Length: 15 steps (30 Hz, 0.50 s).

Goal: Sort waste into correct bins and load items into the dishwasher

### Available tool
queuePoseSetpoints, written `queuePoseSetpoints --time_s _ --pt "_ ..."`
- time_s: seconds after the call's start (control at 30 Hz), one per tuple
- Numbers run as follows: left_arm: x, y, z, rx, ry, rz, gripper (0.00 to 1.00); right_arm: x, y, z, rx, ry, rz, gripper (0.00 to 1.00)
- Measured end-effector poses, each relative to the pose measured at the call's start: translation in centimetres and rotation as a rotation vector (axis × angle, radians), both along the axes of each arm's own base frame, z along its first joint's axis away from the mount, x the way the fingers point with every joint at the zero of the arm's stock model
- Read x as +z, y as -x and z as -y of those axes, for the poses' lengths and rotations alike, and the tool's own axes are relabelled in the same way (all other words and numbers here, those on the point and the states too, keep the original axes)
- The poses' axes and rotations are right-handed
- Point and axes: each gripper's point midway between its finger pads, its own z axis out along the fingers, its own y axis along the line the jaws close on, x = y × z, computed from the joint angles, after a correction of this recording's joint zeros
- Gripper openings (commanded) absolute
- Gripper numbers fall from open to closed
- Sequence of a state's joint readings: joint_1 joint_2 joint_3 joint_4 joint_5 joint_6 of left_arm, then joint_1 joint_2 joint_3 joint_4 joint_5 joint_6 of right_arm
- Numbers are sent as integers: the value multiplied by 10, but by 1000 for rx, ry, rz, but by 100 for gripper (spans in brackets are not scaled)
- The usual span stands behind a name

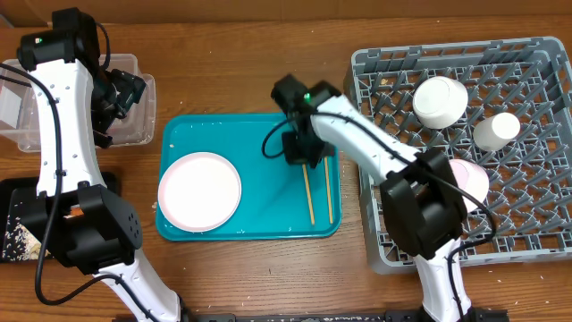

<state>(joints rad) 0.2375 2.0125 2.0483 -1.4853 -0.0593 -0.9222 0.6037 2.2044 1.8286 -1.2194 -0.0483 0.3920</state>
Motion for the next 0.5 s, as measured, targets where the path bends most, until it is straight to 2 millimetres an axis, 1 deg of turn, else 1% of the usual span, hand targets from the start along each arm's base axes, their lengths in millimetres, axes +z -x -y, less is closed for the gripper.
queuePoseSetpoints --time_s 0.03,0.07,0.13,0.23,0.3,0.4,0.5 --pt "0 0 0 0 0 0 100 12 -6 1 -10 -6 10 4" --pt "0 0 0 0 0 0 100 19 -10 3 -17 -7 17 4" --pt "0 0 0 0 0 0 100 40 -22 11 -42 -8 43 4" --pt "0 0 0 0 0 0 100 68 -42 30 -78 4 93 4" --pt "0 0 0 0 0 0 100 85 -56 46 -100 5 129 4" --pt "0 0 0 0 0 0 100 109 -78 82 -142 8 179 4" --pt "0 0 0 0 0 0 100 121 -97 123 -178 16 219 4"
